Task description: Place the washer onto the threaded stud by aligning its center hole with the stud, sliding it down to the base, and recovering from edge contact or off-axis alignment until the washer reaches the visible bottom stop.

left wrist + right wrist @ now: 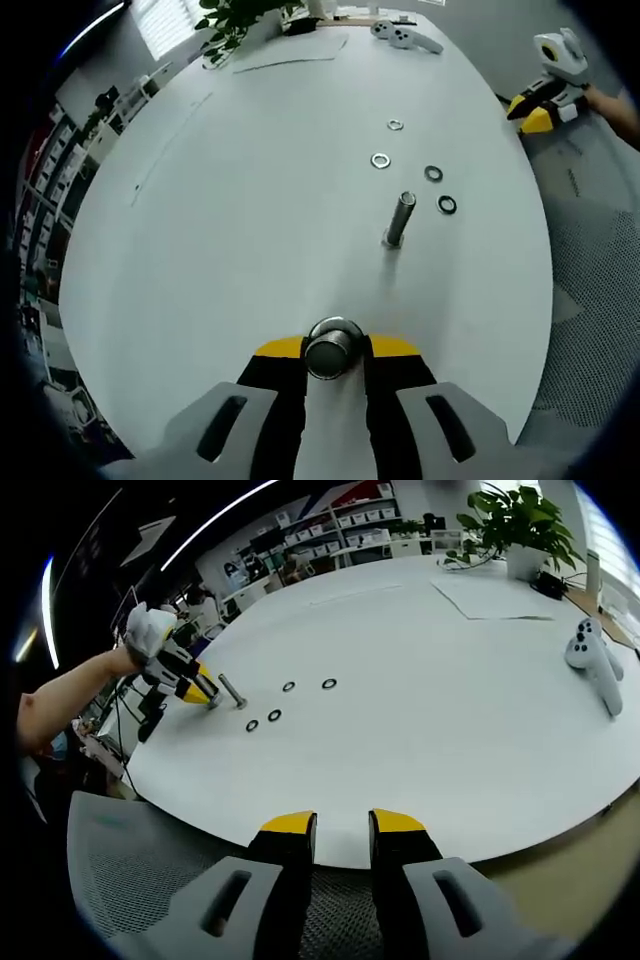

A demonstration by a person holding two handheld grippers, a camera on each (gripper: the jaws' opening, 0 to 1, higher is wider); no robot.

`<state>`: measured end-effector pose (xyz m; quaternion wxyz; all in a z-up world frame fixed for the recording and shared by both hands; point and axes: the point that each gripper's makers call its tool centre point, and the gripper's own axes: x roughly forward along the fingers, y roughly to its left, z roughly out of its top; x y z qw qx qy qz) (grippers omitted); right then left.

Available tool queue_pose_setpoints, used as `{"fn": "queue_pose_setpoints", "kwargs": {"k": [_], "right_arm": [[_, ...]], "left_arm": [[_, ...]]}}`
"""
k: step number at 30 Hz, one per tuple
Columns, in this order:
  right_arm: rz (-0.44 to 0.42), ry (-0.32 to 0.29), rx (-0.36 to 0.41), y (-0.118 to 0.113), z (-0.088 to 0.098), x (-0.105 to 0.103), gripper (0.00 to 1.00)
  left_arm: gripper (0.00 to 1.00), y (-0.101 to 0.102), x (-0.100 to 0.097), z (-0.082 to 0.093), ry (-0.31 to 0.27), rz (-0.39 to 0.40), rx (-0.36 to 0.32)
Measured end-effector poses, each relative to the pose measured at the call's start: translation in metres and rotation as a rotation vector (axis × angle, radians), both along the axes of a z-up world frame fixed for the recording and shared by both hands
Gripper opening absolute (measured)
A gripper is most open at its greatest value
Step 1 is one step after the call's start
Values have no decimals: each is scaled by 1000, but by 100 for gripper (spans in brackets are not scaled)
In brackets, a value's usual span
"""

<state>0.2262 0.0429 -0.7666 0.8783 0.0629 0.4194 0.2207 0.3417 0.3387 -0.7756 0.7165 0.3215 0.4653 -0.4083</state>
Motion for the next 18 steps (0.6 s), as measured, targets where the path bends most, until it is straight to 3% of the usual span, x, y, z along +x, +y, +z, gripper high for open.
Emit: {"fn": "queue_pose_setpoints", "kwargs": {"k": [4,9,18], "right_arm": [[1,-1,1,0,0,0,24],[0,-1,2,0,0,0,24],[0,1,3,0,0,0,24]], "left_arm": [[21,3,-3,-3,12,-33,1],[28,4,-5,-1,-1,7,-22],[32,3,-5,34,-90,86,-115]]}}
